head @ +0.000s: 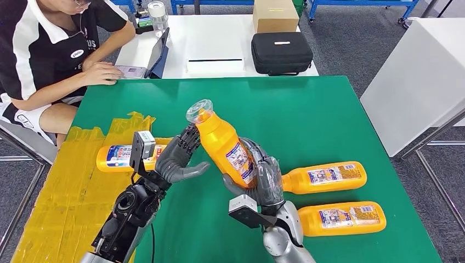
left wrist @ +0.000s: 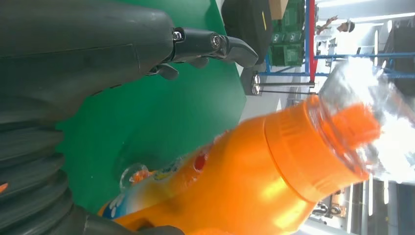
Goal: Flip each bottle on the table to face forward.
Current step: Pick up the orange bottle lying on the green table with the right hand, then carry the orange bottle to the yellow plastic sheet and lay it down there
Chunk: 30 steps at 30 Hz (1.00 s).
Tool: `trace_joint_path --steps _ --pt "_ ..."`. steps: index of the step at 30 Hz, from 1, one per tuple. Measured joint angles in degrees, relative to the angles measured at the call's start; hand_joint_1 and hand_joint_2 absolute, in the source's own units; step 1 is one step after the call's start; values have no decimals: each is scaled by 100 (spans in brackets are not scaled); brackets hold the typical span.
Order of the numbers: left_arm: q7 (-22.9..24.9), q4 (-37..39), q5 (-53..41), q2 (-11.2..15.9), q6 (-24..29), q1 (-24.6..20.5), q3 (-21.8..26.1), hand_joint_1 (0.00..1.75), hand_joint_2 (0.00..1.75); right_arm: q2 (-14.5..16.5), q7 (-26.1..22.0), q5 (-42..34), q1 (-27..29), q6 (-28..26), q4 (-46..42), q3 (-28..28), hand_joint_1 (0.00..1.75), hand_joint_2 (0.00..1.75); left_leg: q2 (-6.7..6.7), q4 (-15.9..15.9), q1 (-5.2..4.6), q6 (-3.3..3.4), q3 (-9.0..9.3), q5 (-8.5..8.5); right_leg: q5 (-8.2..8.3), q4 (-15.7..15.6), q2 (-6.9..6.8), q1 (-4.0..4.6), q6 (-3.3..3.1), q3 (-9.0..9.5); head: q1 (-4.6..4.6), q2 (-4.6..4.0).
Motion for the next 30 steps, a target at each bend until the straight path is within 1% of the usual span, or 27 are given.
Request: trace_joint_path --steps 22,27,30 --pt "3 5 2 0 -2 -9 -38 0 175 -9 -13 -56 -3 18 0 24 175 175 0 0 0 0 -1 0 0 0 0 0 0 -1 0 0" --pt "29 5 72 1 -34 -9 -69 0 175 -24 -252 -500 -21 222 0 26 175 175 0 0 0 0 -1 0 0 0 0 0 0 0 0 0" --pt "35 5 98 5 -44 -7 -124 0 175 -32 -376 -641 -38 263 4 26 175 175 0 0 0 0 -2 0 0 0 0 0 0 0 0 0"
